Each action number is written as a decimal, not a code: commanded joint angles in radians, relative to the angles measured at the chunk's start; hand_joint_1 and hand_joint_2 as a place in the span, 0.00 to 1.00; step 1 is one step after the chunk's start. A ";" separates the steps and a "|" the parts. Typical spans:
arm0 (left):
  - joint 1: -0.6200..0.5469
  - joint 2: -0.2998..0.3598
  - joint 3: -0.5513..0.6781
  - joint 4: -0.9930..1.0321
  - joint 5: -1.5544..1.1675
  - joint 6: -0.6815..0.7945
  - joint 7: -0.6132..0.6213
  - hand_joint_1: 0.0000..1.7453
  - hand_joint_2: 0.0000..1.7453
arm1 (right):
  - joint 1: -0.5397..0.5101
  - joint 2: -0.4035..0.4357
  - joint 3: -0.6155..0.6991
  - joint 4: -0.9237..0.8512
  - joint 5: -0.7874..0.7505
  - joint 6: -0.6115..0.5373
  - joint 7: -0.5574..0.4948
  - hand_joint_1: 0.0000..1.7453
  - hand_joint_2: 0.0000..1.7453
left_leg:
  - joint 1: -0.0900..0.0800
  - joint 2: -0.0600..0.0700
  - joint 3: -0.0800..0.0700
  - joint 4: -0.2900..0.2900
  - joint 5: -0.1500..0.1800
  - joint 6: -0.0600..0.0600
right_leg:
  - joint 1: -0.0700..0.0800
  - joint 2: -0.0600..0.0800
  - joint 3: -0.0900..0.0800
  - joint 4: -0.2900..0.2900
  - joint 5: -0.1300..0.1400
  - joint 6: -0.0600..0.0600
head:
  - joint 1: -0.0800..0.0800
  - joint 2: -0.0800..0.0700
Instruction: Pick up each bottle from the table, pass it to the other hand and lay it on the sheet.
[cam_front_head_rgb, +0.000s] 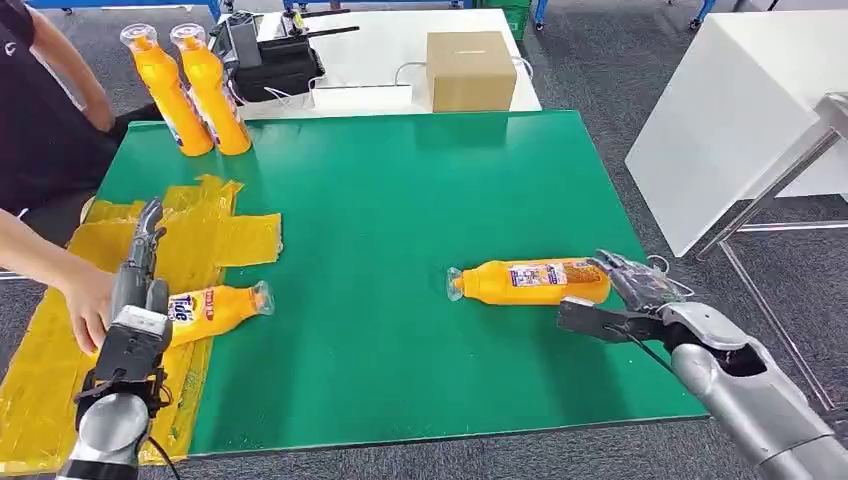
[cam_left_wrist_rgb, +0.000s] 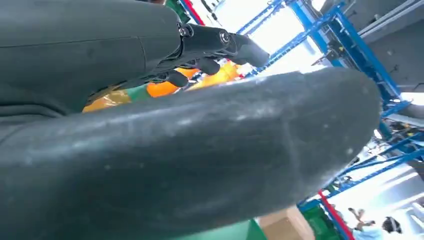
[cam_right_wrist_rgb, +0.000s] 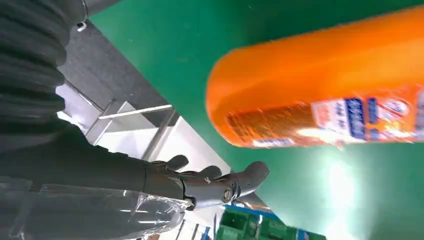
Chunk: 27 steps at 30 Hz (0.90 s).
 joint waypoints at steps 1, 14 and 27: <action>0.020 -0.027 -0.020 -0.057 0.016 -0.004 -0.009 0.00 0.00 | -0.172 0.138 0.106 0.220 0.056 -0.027 0.006 0.00 1.00 | 0.000 0.005 0.004 -0.001 -0.001 -0.001 | 0.000 0.005 0.002 -0.001 0.001 -0.001 | 0.000 0.000; -0.015 -0.025 -0.049 -0.060 0.035 -0.017 0.009 0.00 0.00 | -0.276 0.251 0.173 0.382 0.116 -0.008 0.022 0.00 1.00 | 0.000 0.004 0.002 0.000 0.000 -0.001 | 0.000 0.004 0.001 0.000 0.001 -0.001 | 0.000 0.000; -0.103 -0.009 -0.127 -0.007 0.096 -0.011 0.005 0.00 0.00 | -0.271 0.339 0.247 0.745 0.161 0.036 -0.029 0.00 1.00 | 0.002 0.000 0.007 -0.001 0.001 -0.001 | 0.002 0.000 0.007 -0.002 0.000 -0.001 | 0.000 0.000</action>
